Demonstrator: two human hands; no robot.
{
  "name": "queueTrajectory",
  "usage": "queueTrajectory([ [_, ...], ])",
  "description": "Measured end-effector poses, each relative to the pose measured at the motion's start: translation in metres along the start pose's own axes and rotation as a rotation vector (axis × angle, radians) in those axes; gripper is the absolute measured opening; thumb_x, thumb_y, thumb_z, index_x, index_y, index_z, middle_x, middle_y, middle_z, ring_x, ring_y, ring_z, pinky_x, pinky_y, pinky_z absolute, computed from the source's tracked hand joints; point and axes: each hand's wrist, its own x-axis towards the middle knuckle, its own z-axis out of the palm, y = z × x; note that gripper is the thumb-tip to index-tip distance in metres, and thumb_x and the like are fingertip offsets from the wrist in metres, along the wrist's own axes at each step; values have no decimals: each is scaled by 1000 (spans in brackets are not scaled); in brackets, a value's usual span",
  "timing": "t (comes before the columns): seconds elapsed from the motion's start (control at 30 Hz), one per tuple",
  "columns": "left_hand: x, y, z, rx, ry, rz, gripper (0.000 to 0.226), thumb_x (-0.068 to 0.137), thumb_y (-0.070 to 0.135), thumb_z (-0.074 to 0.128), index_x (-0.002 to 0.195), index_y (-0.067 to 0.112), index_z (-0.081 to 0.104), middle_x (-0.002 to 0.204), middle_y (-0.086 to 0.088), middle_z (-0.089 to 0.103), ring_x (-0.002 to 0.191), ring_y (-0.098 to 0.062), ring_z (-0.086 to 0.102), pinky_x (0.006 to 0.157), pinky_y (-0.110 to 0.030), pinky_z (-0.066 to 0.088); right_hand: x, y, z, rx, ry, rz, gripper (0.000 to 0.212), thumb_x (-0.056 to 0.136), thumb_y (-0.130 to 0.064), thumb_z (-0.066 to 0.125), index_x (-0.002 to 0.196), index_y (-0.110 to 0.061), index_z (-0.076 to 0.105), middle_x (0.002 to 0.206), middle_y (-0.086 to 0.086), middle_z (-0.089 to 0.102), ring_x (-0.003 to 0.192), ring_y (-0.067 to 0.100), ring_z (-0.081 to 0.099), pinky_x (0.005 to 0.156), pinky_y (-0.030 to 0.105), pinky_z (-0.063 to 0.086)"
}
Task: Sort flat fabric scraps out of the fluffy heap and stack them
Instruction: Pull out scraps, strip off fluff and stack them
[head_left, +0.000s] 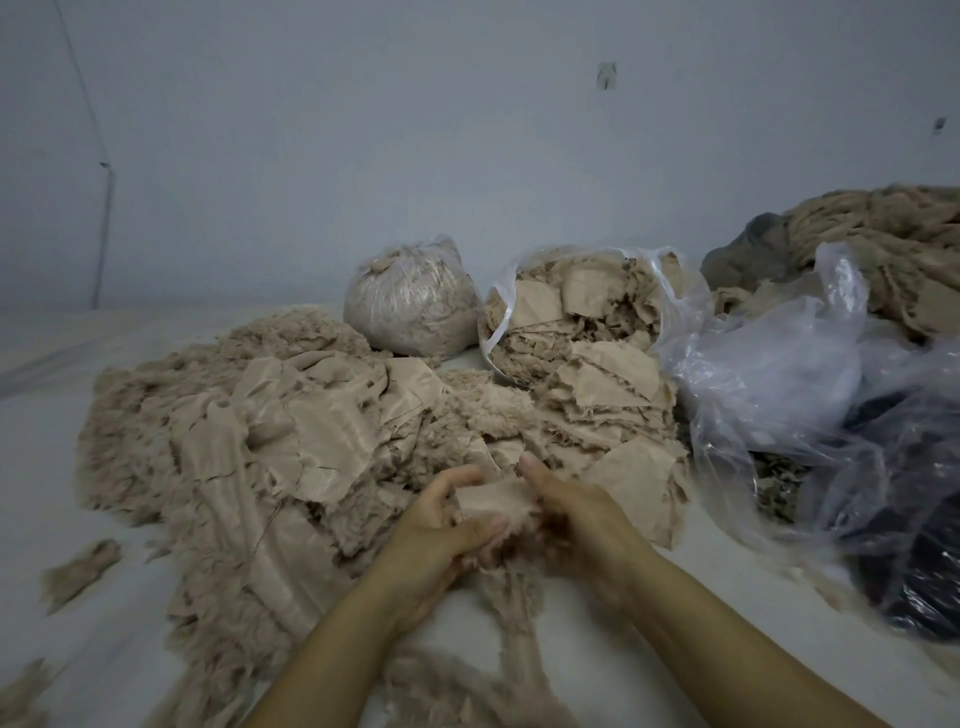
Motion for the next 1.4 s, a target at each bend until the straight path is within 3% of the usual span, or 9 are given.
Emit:
queueTrajectory([
  [0.1, -5, 3, -1, 159, -94, 21, 63, 61, 3, 77, 119, 13, 53, 92, -10, 70, 72, -15, 66, 53, -22, 52, 0, 1, 4, 197, -161, 179, 34, 75, -29, 74, 96, -2, 72, 79, 15, 68, 63, 22, 65, 56, 30, 55],
  [0.27, -2, 3, 0, 285, 8, -15, 51, 79, -10, 65, 120, 16, 48, 62, -10, 65, 49, -14, 56, 46, -21, 45, 11, 11, 4, 411, 206, -103, 11, 88, -11, 63, 85, -2, 67, 66, 8, 69, 53, 15, 63, 46, 22, 48],
  [0.43, -1, 1, -11, 401, 7, -63, 48, 80, -10, 65, 119, 12, 49, 58, -3, 63, 49, -11, 57, 48, -21, 45, 17, 9, -10, 602, 367, -168, 24, 92, -13, 60, 71, -3, 62, 54, 4, 63, 44, 10, 58, 43, 22, 51],
  [0.67, 0, 2, -2, -16, -178, -329, 59, 78, 55, 53, 120, 12, 55, 109, -15, 69, 96, -27, 68, 73, -36, 56, 8, 8, -5, 358, -31, -75, 8, 84, 1, 58, 88, 5, 63, 80, 21, 64, 69, 25, 67, 60, 32, 56],
  [0.83, 4, 2, -5, -195, 40, -142, 53, 67, 0, 68, 118, 1, 55, 92, -16, 71, 76, -25, 70, 56, -27, 58, 3, 6, -1, 293, -92, -114, 24, 83, -8, 62, 101, 8, 61, 82, 23, 65, 70, 30, 57, 62, 36, 49],
  [0.93, 8, 3, -7, -229, 151, -68, 39, 63, -9, 65, 101, 1, 63, 76, -14, 66, 58, -17, 63, 48, -20, 53, 3, 7, -6, 67, -1, -166, 22, 89, -18, 59, 73, -2, 59, 45, 6, 50, 40, 14, 42, 41, 21, 36],
  [1.07, 9, 5, -9, -186, 204, -25, 25, 80, -10, 58, 99, 4, 65, 67, -8, 66, 52, -10, 58, 48, -17, 51, 13, -3, -30, -94, 158, -247, 17, 93, -18, 59, 80, -7, 64, 41, -2, 43, 34, 10, 36, 35, 18, 29],
  [1.2, 9, 16, -23, 215, 285, 173, 29, 85, -6, 60, 107, 11, 64, 91, -2, 72, 65, -9, 67, 59, -18, 54, 32, -16, -72, 11, 486, -273, 10, 92, -14, 61, 88, -9, 69, 65, 5, 58, 61, 21, 53, 58, 31, 47],
  [1.4, 14, 7, -48, 1716, -5, 282, 31, 87, 27, 61, 117, 18, 60, 117, 4, 56, 110, -12, 50, 93, -22, 37, 30, 1, -74, -601, 808, -353, 39, 89, -16, 57, 127, -13, 49, 127, 14, 49, 111, 29, 49, 96, 41, 43],
])
